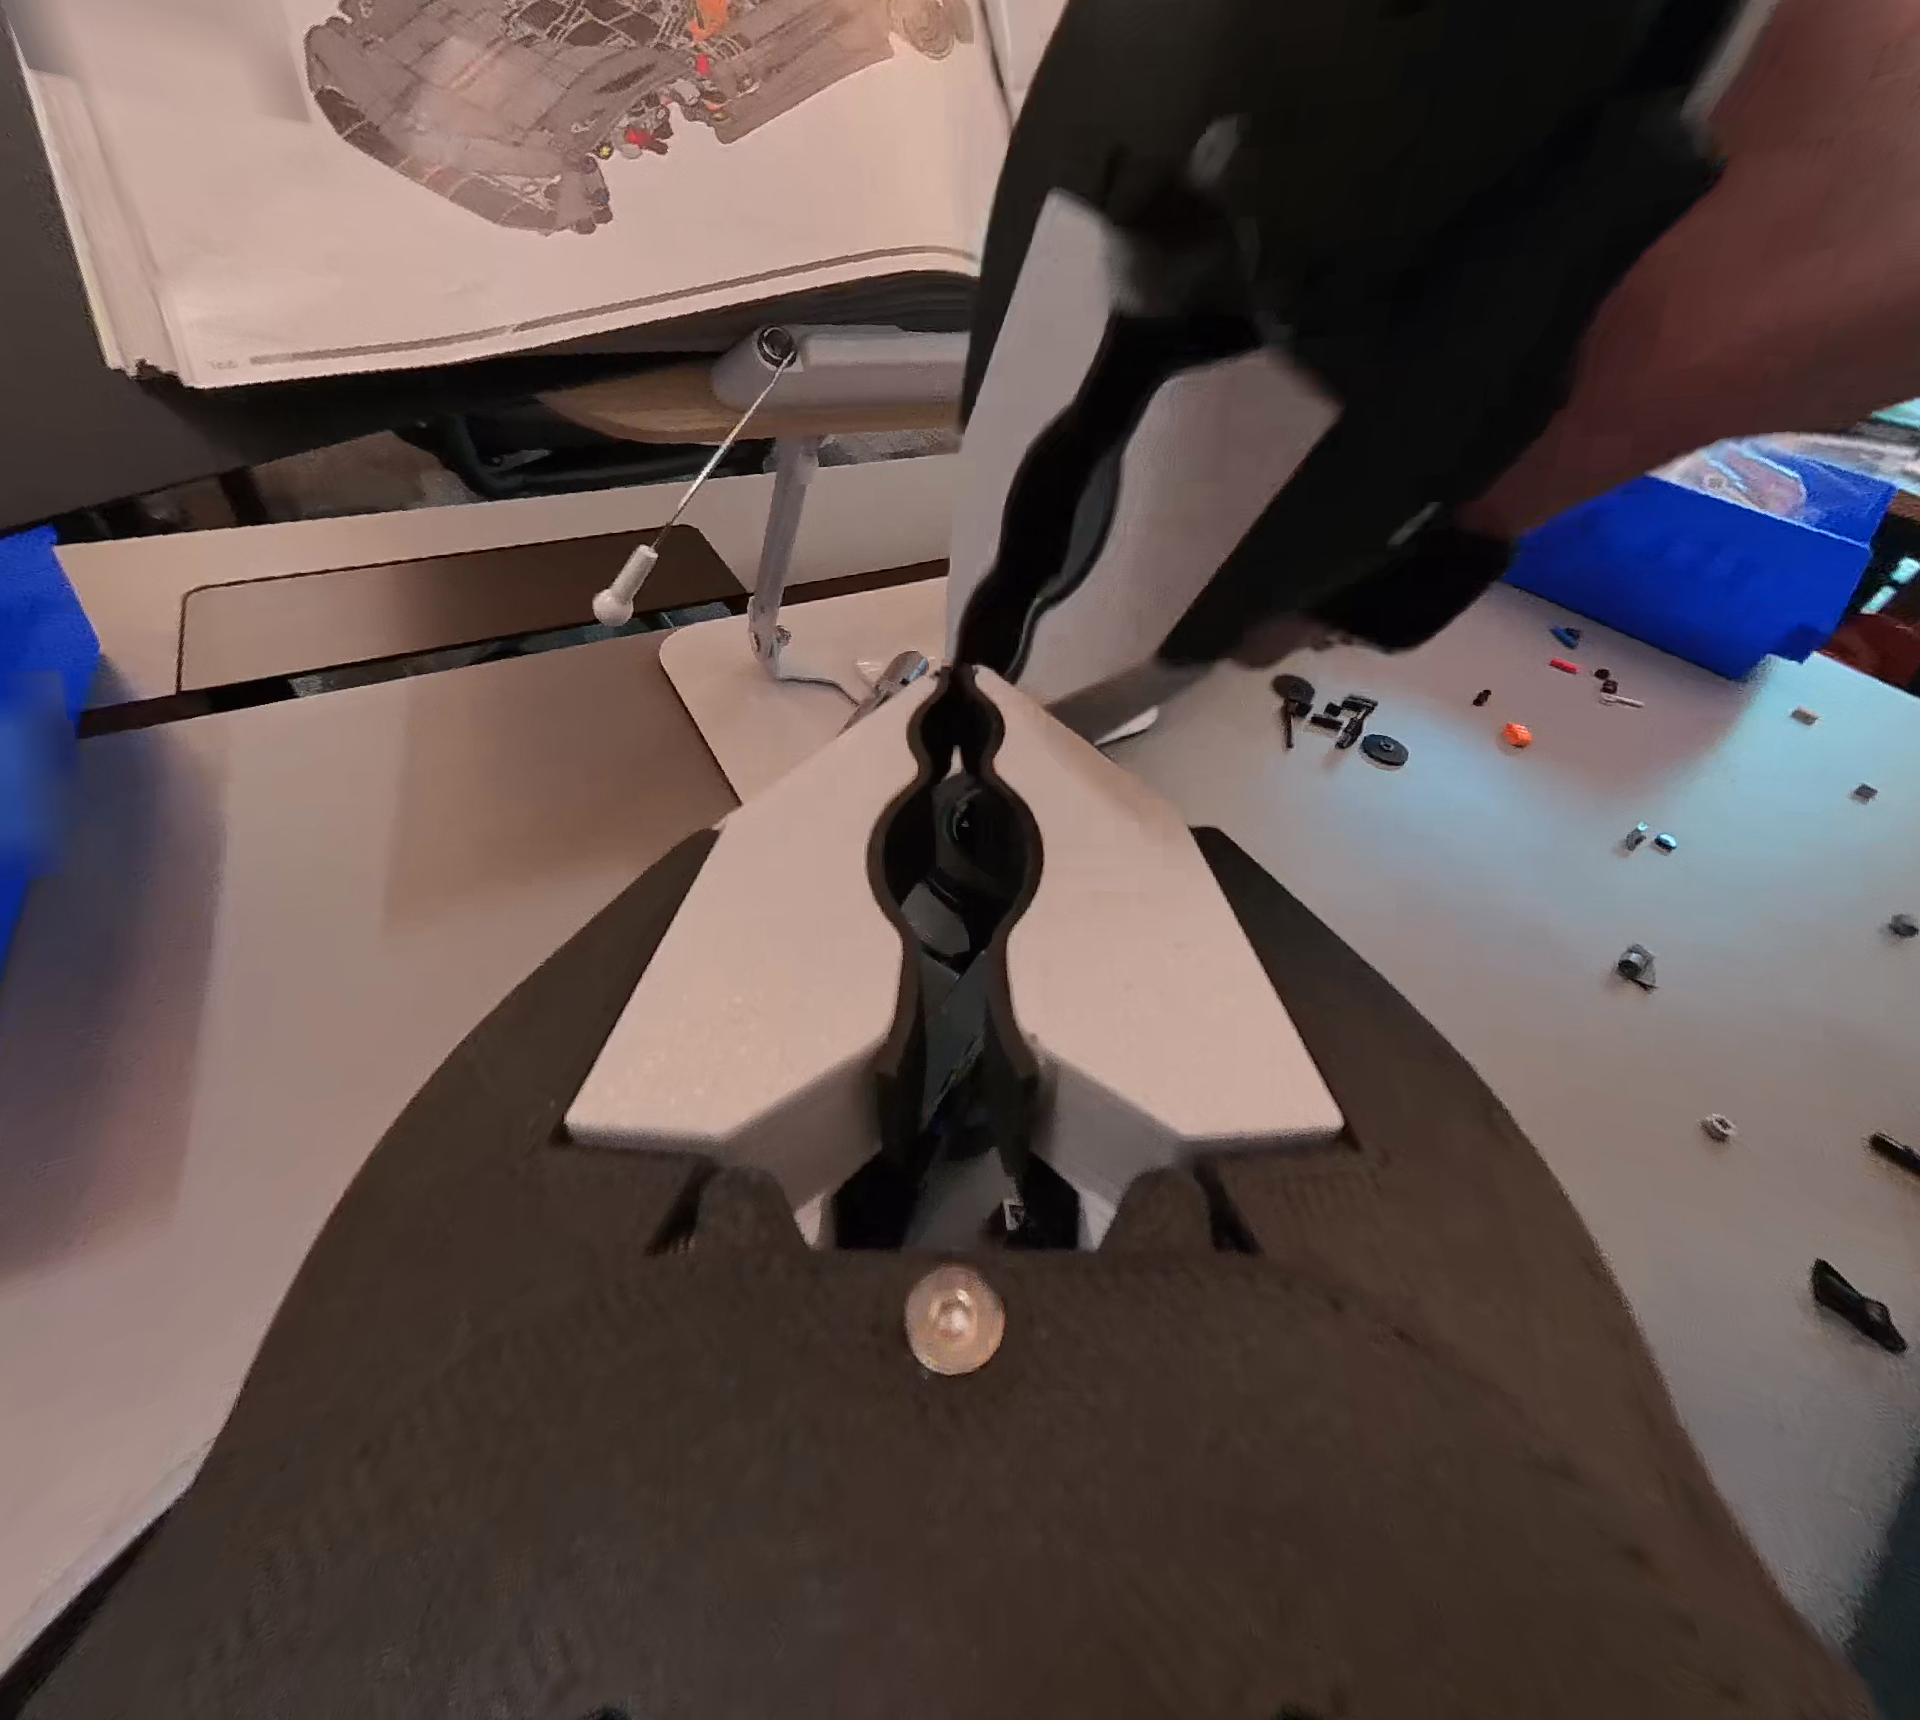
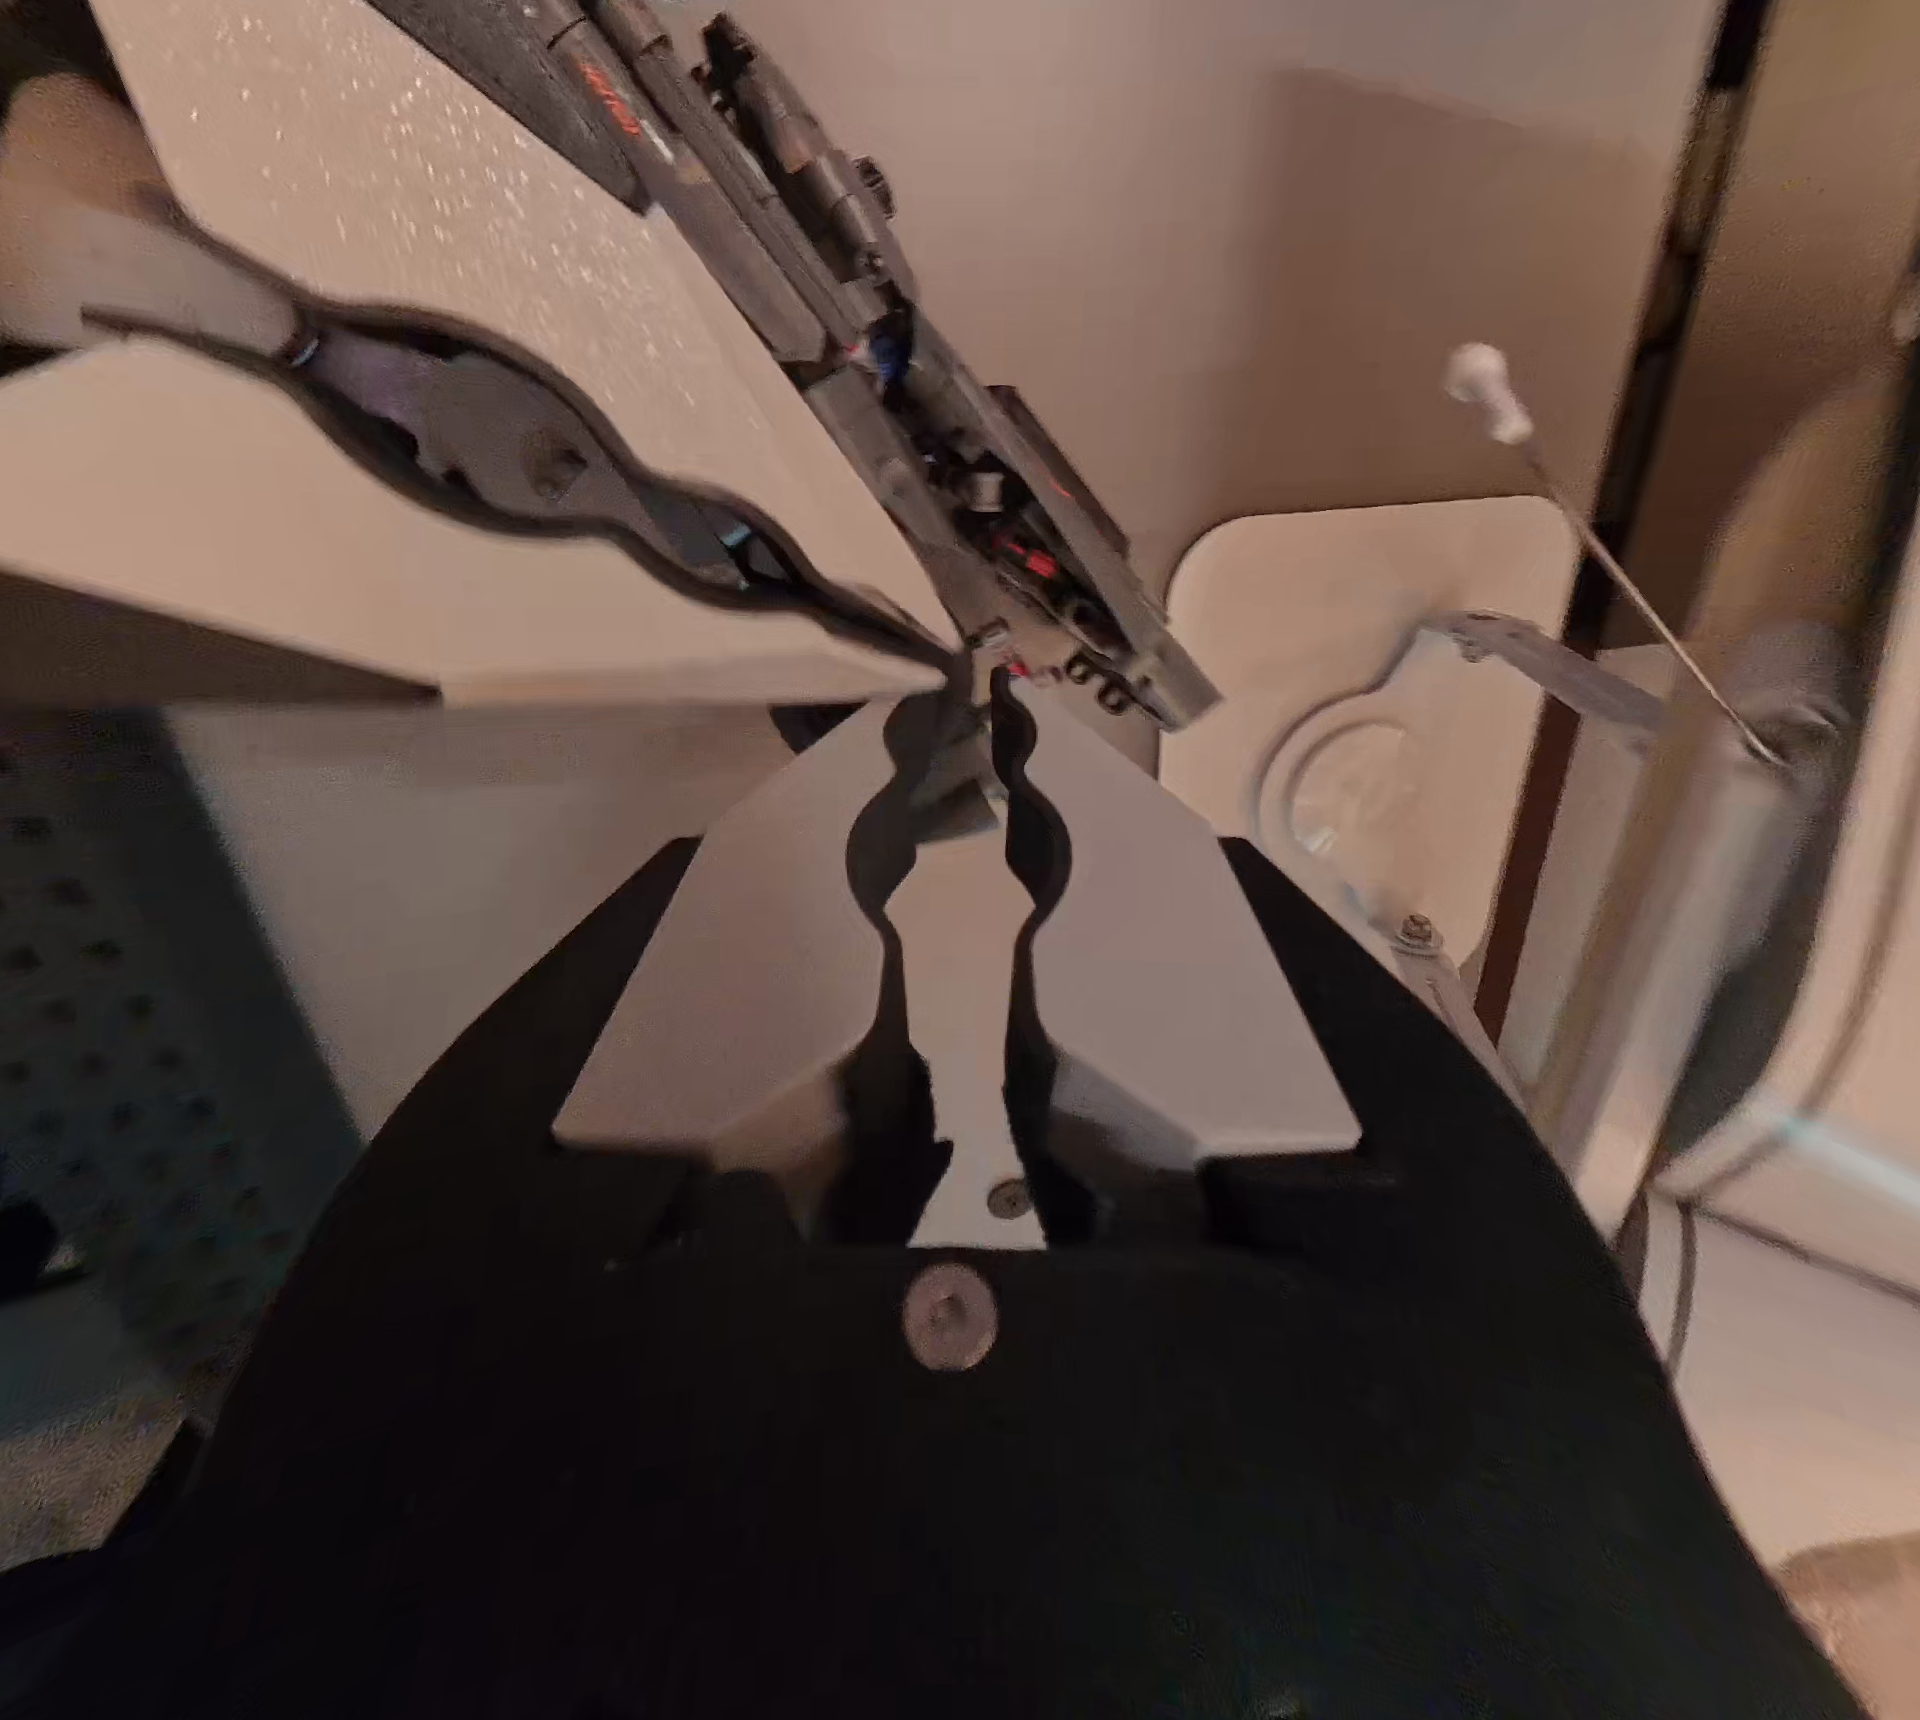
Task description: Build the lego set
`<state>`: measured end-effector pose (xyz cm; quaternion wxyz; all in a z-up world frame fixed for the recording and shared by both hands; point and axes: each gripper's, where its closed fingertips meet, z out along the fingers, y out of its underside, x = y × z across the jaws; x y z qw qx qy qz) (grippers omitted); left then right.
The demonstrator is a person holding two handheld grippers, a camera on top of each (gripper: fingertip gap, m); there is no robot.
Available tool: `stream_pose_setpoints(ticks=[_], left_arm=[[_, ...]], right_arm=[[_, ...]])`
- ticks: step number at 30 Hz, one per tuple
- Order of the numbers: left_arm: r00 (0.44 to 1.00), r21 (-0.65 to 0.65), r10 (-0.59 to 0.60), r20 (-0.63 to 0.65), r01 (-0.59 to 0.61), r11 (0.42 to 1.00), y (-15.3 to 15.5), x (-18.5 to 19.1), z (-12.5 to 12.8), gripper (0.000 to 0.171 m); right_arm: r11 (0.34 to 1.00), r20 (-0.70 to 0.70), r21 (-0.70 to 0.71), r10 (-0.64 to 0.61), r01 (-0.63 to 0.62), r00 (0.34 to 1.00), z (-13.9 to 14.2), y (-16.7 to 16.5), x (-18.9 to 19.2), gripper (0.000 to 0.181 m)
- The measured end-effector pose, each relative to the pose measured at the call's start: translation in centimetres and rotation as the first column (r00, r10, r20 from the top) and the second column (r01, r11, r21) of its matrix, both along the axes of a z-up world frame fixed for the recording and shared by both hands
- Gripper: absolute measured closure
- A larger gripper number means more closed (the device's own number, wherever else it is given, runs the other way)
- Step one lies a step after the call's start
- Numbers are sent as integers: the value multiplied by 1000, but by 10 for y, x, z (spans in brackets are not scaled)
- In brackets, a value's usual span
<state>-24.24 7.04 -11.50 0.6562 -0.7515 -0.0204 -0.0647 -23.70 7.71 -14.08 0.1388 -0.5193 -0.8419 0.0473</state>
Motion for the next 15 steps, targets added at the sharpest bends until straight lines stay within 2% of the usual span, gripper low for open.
stream_pose_setpoints(ticks=[3, 4, 6, 8, 10, 15], left_arm=[[1000, 0, -28, 14, 28, 1000, -1, 2, 0, 171], [999, -2, -30, 19, 30, 1000, -1, 3, 0, 171], [999, -13, -29, 16, 29, 999, 0, 2, -1, 171], [1000, -16, -28, 11, 29, 999, 0, 3, -1, 171], [999, -16, -30, 11, 30, 999, 0, 3, -1, 171], [999, -15, -35, 18, 35, 999, -1, 4, -1, 171]], right_arm=[[990, -212, -136, 2, -32, 977, 27, 0, 6, 162], [990, -251, -132, 4, -38, 968, 28, 5, 11, 159], [989, -276, -134, 29, -68, 961, 17, 14, 23, 152], [974, -302, -197, 51, -114, 952, 3, 13, 29, 150], [971, -320, -196, 72, -140, 945, -12, 17, 31, 134], [958, -410, -139, 174, -250, 896, -27, 10, 24, 134]])
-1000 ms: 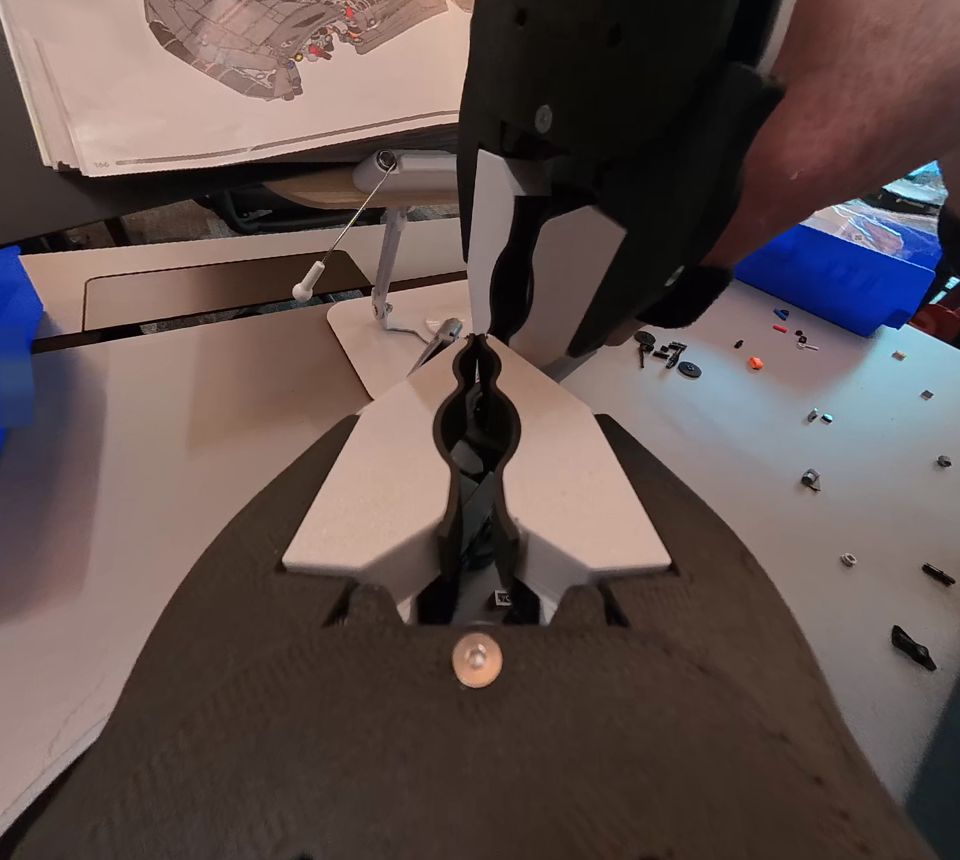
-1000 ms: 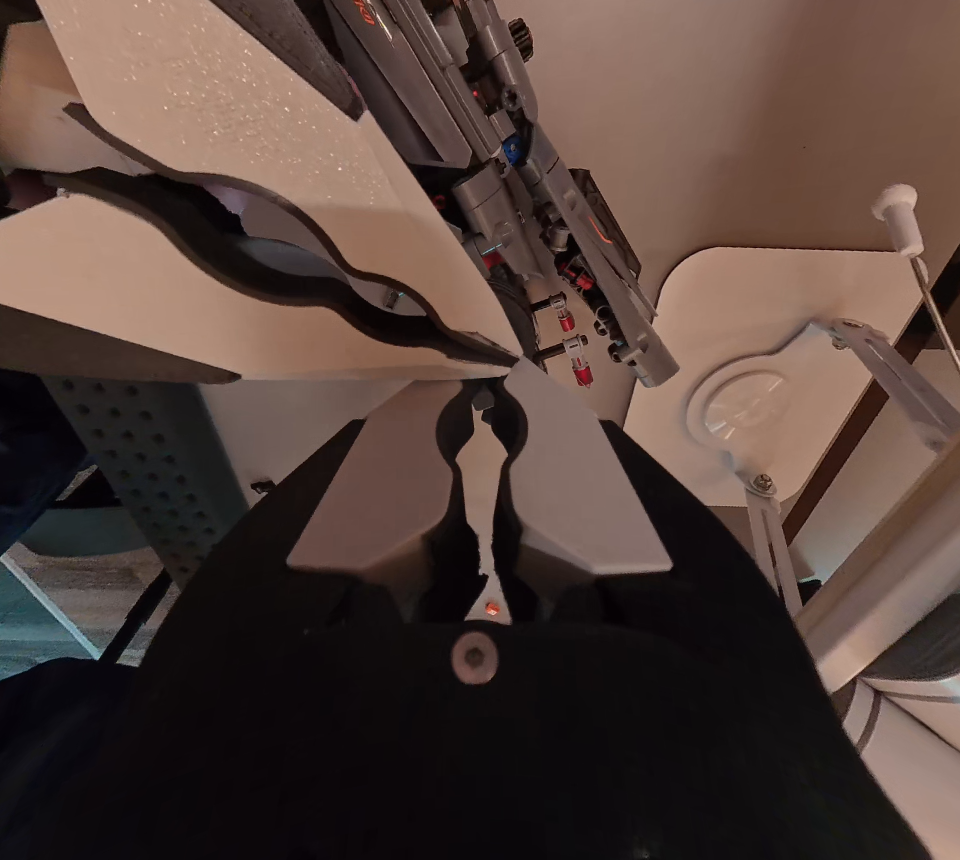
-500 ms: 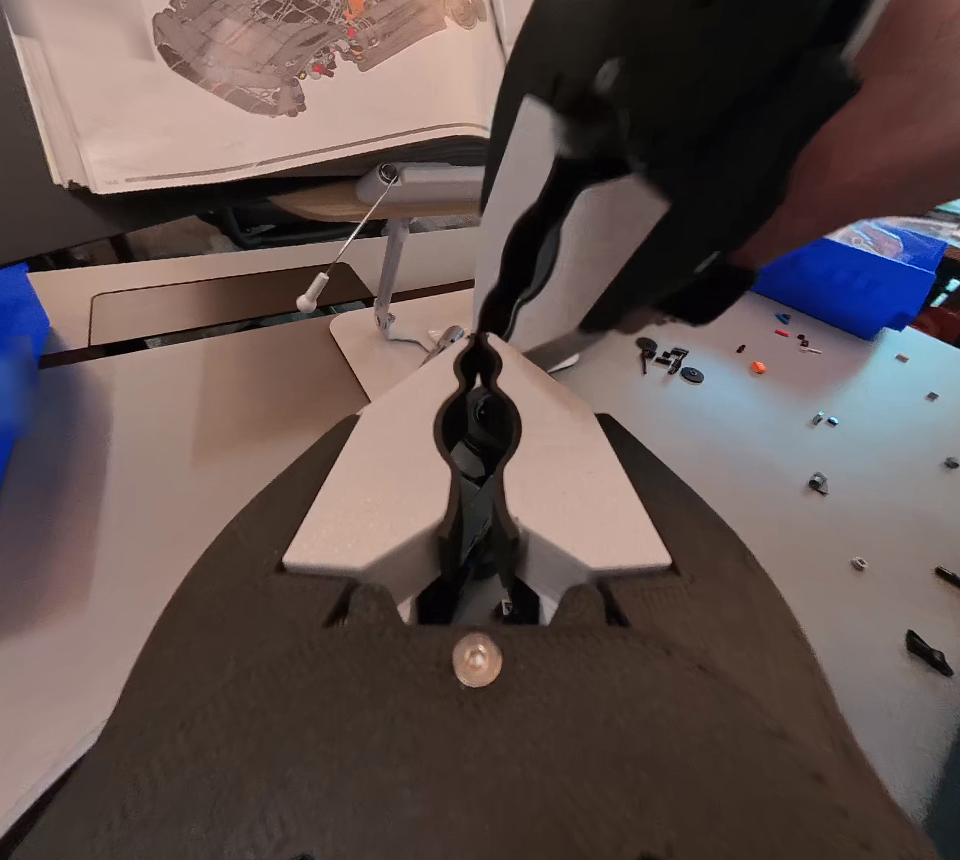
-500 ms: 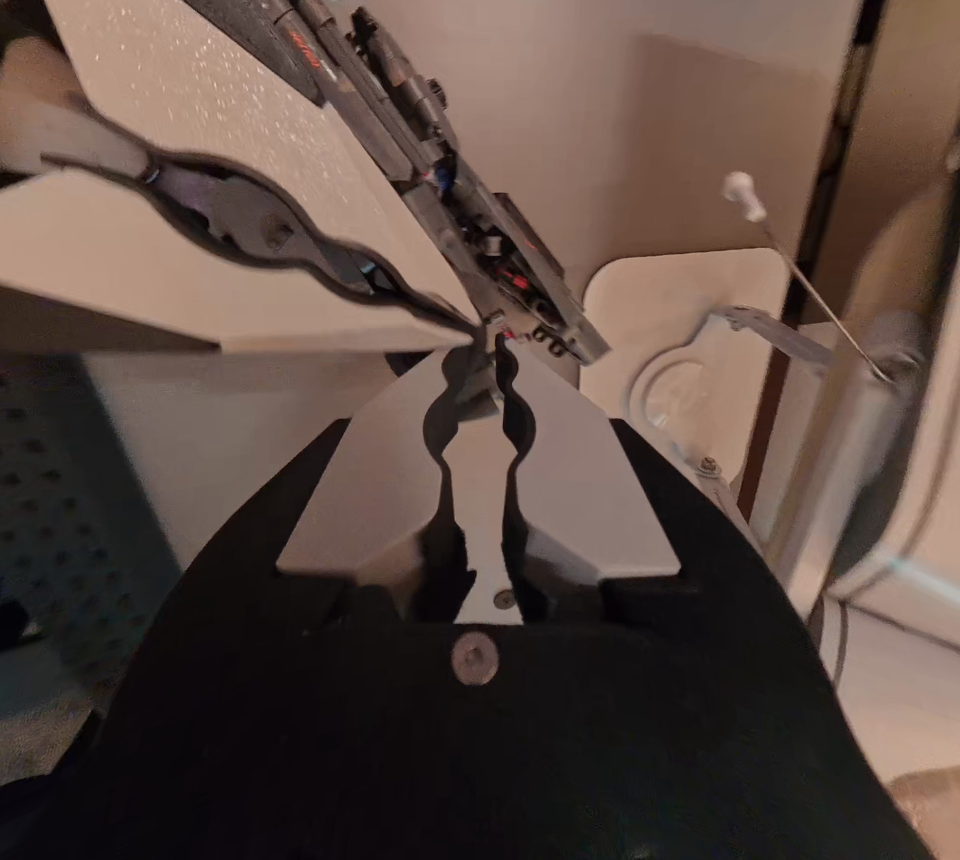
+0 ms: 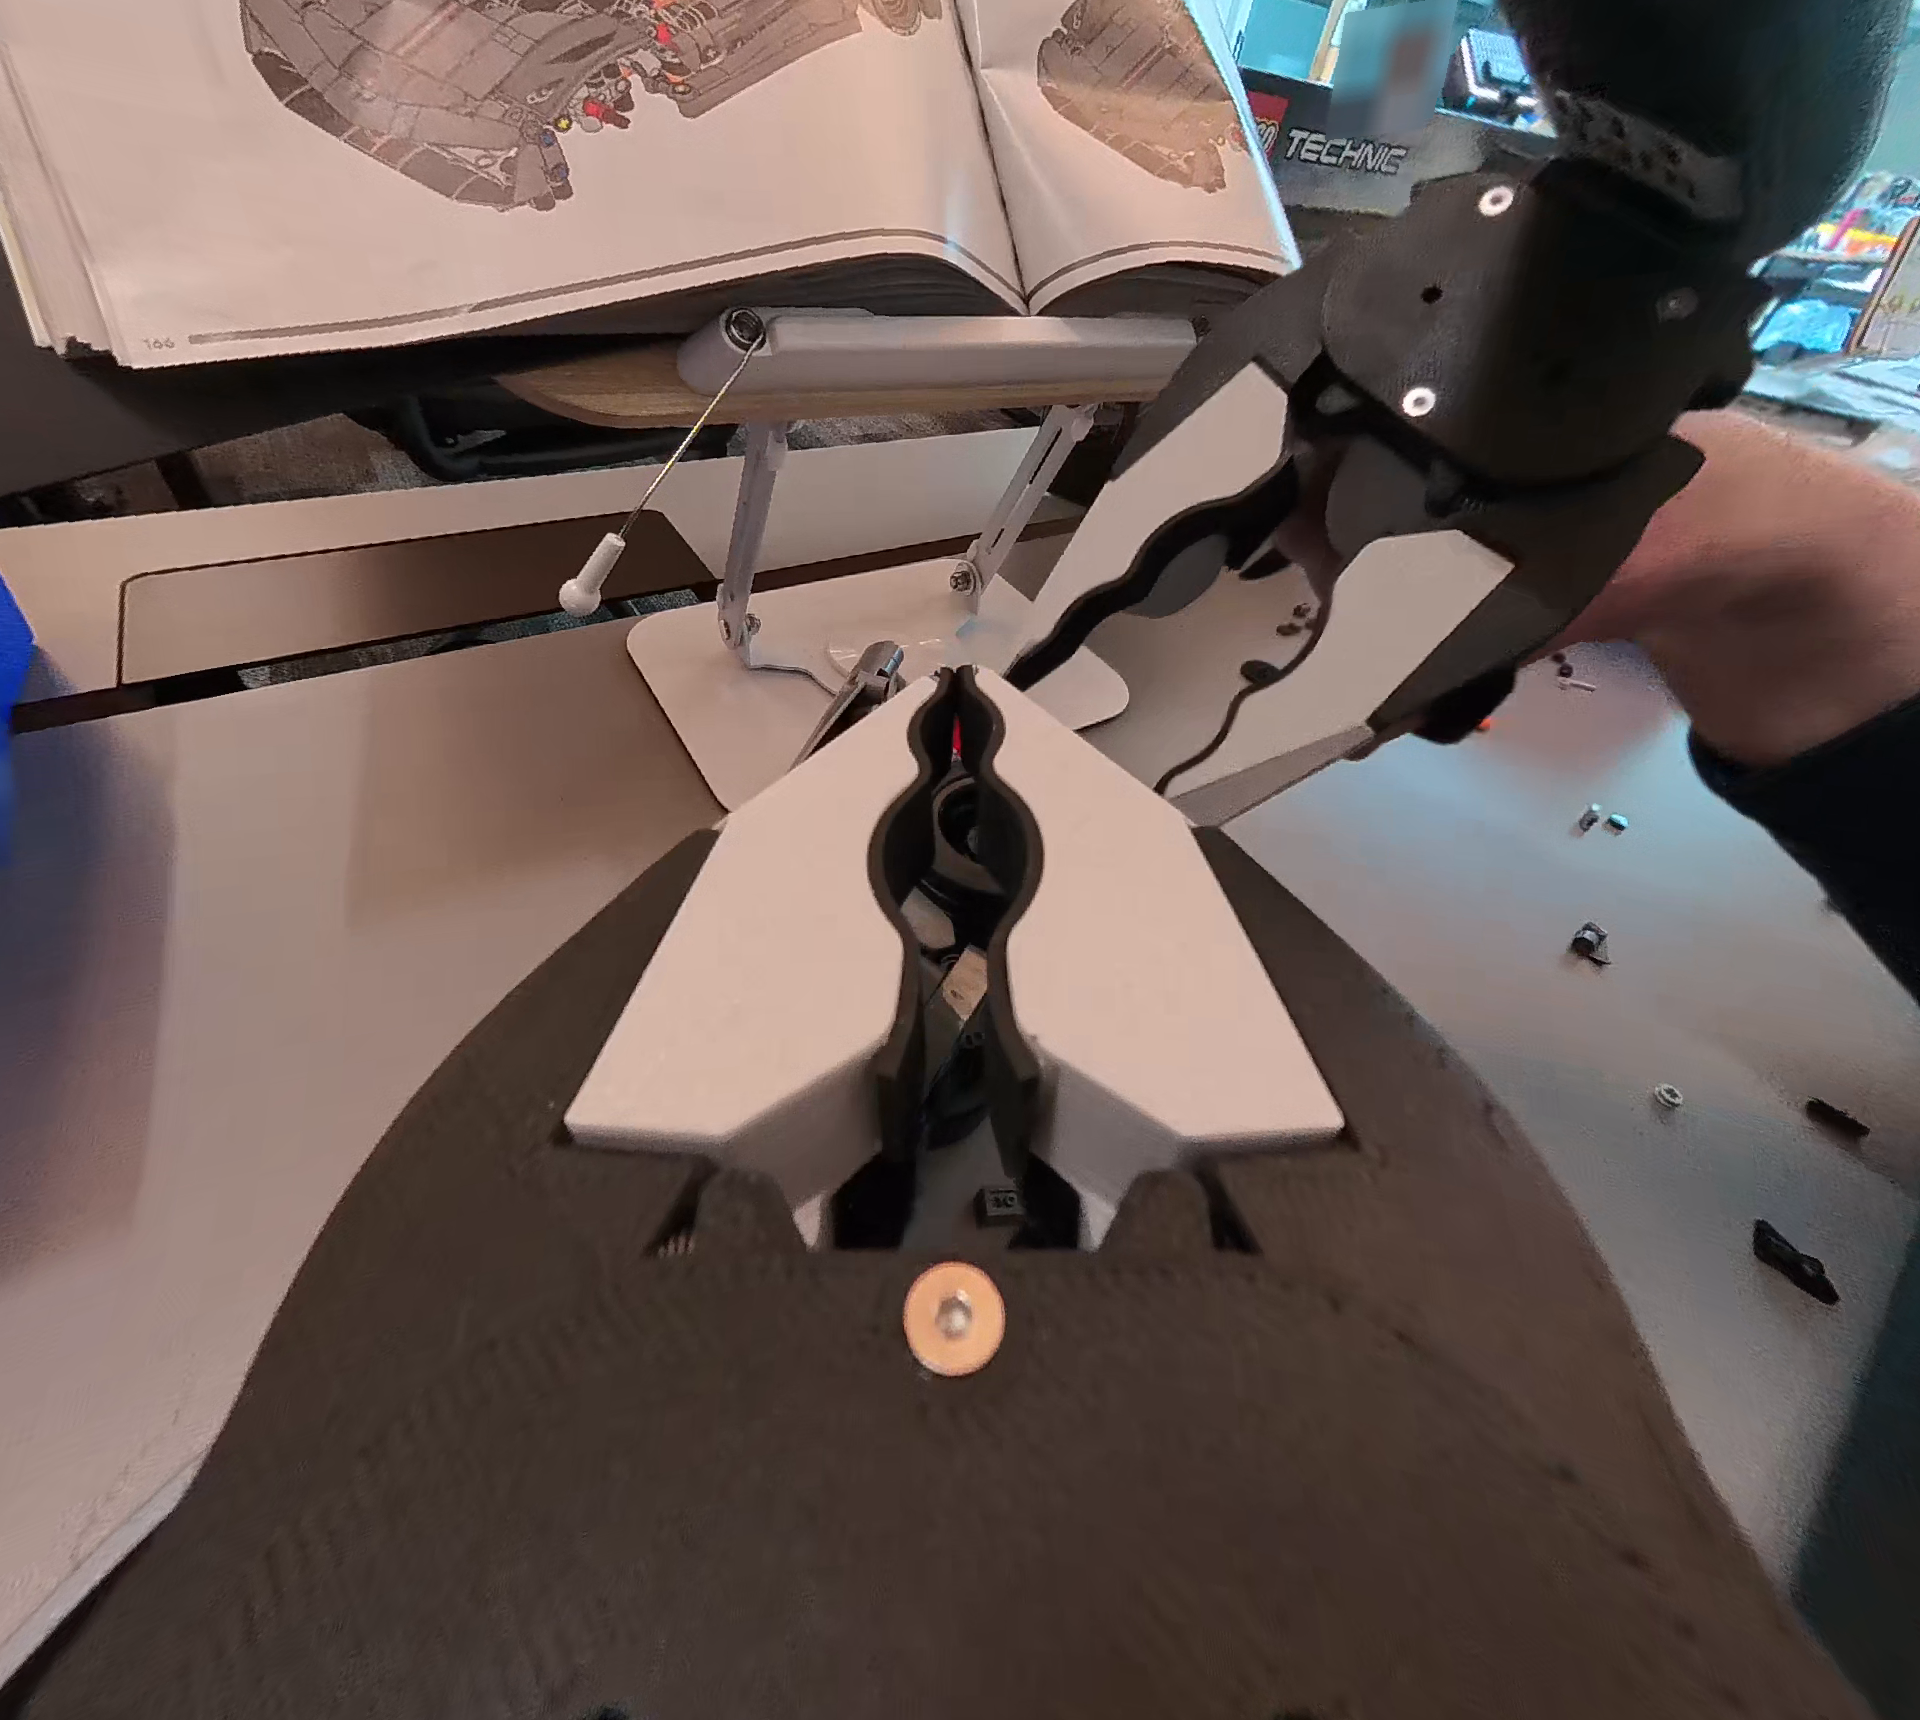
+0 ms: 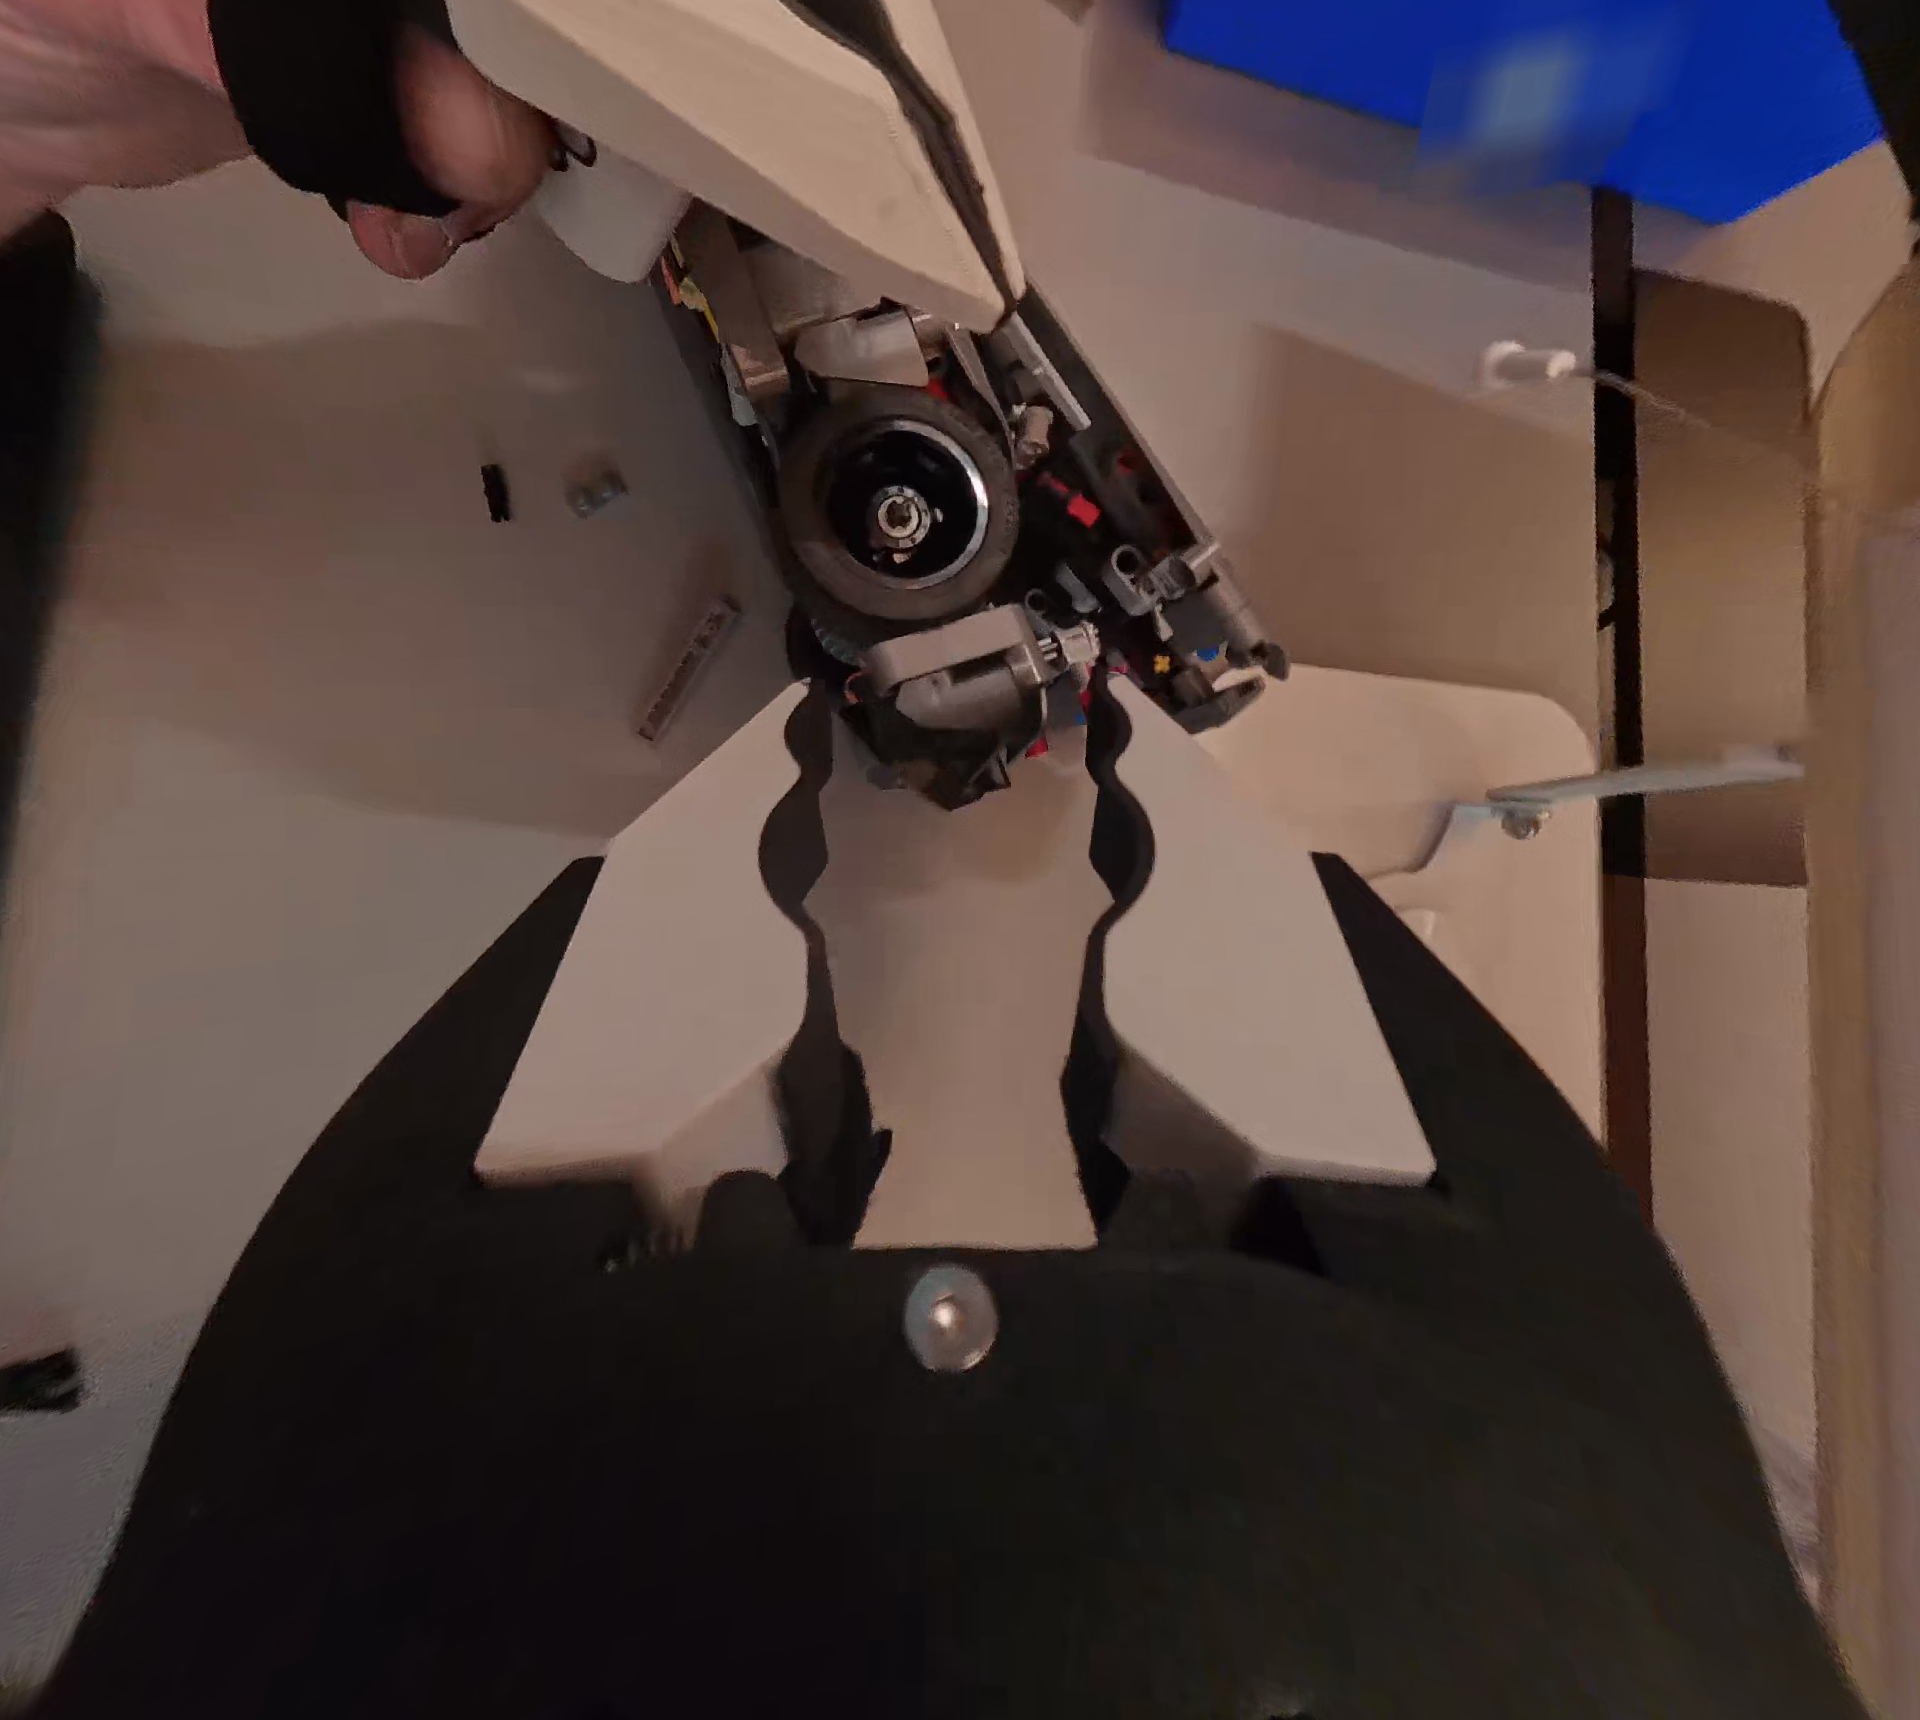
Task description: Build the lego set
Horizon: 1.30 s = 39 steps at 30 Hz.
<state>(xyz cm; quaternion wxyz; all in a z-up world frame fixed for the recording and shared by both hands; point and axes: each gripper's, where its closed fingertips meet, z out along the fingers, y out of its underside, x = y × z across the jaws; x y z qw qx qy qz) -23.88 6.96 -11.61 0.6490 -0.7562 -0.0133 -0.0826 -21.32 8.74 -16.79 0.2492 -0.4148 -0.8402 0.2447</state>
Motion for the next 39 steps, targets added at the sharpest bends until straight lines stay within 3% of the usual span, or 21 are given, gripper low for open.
stream_pose_setpoints(ticks=[4, 8, 25, 29, 34, 39], left_arm=[[1000, -2, -3, -6, 3, 1000, 0, 1, 0, 171], [1000, -4, -2, -10, 2, 1000, 1, 0, -1, 171], [1000, 1, 2, -18, -2, 1000, -1, 0, 0, 171], [1000, 91, -9, 26, 7, 996, -9, -1, 17, 169], [996, 269, 87, -27, -76, 960, -36, -10, 54, 161], [973, 338, 221, -60, -188, 922, -82, -25, 74, 154]], right_arm=[[997, -88, 48, 57, -53, 994, 1, -7, -7, 144], [995, -91, 69, 77, -71, 993, 0, -5, -6, 151], [999, -100, 2, 55, -55, 993, 6, -1, -2, 145], [997, -148, -46, 46, -54, 988, 24, -2, 0, 137], [997, -167, -40, 56, -63, 984, 30, -9, -2, 135], [992, -221, -117, 14, -41, 975, 44, -6, -6, 131]])
